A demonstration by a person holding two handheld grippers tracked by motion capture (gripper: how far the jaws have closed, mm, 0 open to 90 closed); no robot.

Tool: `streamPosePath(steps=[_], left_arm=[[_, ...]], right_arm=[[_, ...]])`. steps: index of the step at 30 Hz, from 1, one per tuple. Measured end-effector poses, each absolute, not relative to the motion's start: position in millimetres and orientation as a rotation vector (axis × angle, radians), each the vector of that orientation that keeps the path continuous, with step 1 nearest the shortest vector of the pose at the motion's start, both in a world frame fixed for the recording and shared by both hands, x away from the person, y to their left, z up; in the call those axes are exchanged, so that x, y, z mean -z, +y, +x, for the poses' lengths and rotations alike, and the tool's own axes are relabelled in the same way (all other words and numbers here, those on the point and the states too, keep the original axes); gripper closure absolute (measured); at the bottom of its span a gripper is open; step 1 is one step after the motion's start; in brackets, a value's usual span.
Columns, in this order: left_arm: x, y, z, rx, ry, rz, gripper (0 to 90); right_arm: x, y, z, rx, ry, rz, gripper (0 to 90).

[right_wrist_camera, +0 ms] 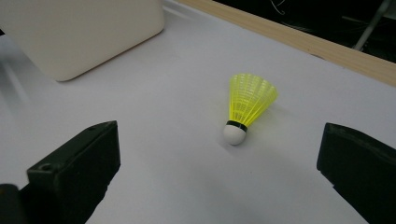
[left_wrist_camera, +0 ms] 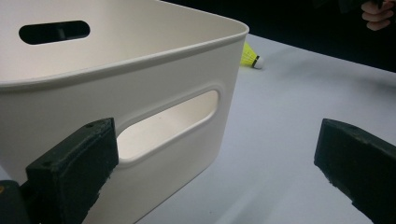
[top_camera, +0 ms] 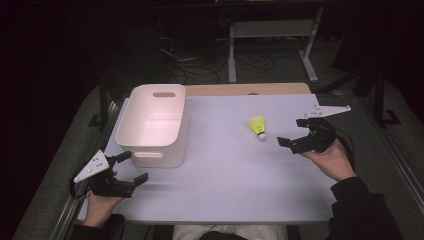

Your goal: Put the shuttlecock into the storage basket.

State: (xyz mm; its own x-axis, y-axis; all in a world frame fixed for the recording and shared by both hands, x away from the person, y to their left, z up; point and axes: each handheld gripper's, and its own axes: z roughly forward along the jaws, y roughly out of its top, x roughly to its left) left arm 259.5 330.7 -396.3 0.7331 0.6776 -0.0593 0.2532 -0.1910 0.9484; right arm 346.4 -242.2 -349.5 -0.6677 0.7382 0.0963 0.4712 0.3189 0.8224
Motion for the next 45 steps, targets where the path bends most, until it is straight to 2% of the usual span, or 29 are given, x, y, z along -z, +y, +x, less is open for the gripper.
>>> streamPosePath(steps=[45], left_arm=[[396.4,330.7,259.8,-0.45,0.737,1.766,0.0]], right_arm=[[344.0,-224.1,396.7,-1.211,2.355,1.098,0.0]])
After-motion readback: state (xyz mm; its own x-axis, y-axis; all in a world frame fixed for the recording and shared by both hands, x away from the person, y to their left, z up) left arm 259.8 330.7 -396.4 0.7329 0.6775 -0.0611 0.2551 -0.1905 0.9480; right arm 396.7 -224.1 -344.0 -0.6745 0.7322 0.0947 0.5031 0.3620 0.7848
